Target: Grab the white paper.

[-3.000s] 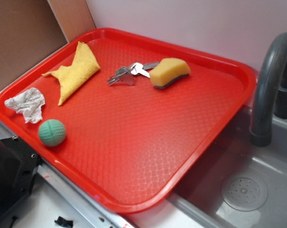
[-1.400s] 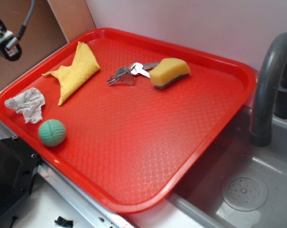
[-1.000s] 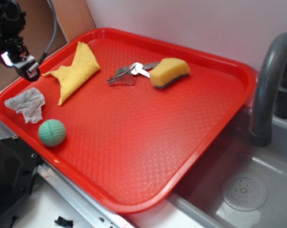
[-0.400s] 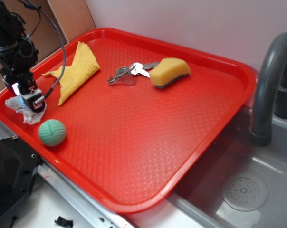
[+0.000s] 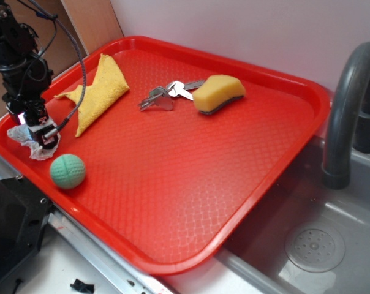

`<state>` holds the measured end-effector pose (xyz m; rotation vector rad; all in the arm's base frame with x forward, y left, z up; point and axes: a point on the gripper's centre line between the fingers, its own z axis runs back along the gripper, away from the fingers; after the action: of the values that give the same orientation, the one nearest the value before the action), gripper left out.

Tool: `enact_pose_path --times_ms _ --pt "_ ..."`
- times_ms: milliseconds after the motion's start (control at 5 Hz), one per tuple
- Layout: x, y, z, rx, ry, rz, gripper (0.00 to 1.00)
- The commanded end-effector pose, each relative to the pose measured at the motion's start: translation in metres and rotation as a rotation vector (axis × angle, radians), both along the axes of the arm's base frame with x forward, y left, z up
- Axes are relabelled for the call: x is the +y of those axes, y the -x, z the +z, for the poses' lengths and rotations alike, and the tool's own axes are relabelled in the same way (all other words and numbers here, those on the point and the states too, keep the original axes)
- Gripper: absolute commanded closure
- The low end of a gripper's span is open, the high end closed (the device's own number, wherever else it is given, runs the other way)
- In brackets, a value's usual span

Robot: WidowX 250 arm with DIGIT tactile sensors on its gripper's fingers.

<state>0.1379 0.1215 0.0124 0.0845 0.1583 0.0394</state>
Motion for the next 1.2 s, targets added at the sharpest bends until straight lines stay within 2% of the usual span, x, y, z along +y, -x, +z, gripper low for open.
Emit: enact_pose_path --times_ms 0,200,400,800,1000 --pt "0.002 0.006 -0.007 -0.009 -0.030 0.055 1.00" --pt "-0.003 0.006 -0.005 0.005 -0.061 0.069 1.00" --pt "-0.011 -0.002 0.013 0.014 -0.057 0.103 1.00" --pt "-0.082 -0.024 0.117 -0.155 0.059 0.065 1.00" --pt "-0.103 -0.016 0.162 -0.251 0.120 0.041 1.00"
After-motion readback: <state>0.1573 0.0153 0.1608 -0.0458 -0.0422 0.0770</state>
